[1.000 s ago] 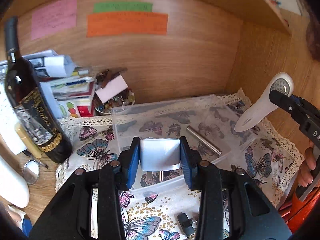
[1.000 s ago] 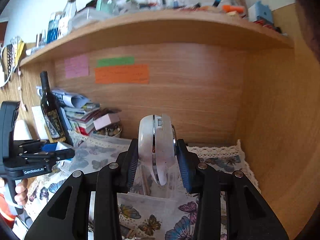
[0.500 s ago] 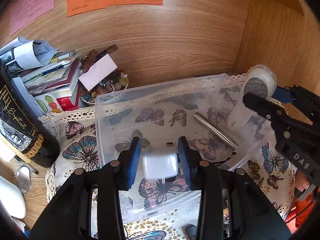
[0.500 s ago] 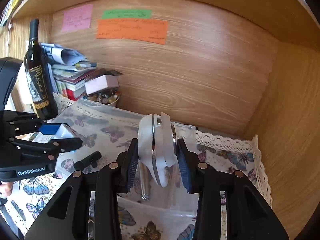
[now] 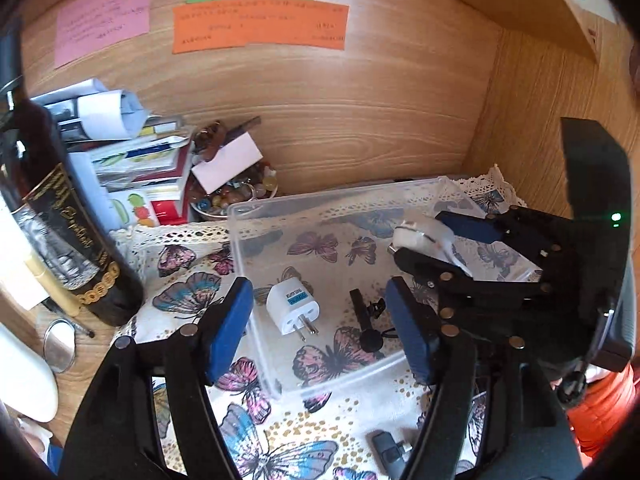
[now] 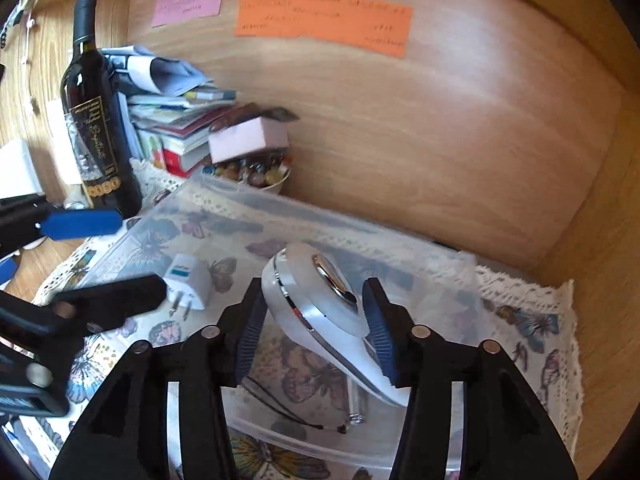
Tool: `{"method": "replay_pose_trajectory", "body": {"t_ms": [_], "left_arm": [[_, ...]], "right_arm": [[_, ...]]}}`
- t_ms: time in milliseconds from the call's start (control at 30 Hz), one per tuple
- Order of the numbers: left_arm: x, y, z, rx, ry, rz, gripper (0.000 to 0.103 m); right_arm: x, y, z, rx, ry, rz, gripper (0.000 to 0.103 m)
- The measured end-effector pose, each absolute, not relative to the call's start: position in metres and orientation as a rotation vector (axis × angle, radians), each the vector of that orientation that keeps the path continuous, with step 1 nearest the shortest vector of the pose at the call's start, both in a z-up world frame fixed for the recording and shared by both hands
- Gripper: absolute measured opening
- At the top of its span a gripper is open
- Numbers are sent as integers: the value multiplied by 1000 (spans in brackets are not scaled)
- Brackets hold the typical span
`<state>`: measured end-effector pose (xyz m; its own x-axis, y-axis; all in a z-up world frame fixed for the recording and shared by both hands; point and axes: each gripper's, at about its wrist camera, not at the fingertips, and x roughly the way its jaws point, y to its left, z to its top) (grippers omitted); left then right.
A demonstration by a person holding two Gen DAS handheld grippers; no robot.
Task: Organize rigid objects
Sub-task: 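Carry the trimmer and plug into the clear box and release both, then grasp the black-and-gold lighter with the right tool while the left grasps a black clip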
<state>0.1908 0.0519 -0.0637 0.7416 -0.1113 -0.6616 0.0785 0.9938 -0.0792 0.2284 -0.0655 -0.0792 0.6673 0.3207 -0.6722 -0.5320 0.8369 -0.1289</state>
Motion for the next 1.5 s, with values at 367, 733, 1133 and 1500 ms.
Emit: {"method": "replay_pose_trajectory", "body": {"t_ms": [367,733,1133,1500], "left_arm": [[161,56,-39,-46,661,-91,75],[123,47,-56,-9,685,-92,82],[104,36,-118,8,858,-148,63],[110,7,-146,40,967,-234,56]], "right_arm": [[201,-78,-54,-270,627,511,69],[153,-116,-51,-219,591,496,80],[141,-116,-120,-268,805,557,76],[144,-108,-136,-295,884,635,36]]}}
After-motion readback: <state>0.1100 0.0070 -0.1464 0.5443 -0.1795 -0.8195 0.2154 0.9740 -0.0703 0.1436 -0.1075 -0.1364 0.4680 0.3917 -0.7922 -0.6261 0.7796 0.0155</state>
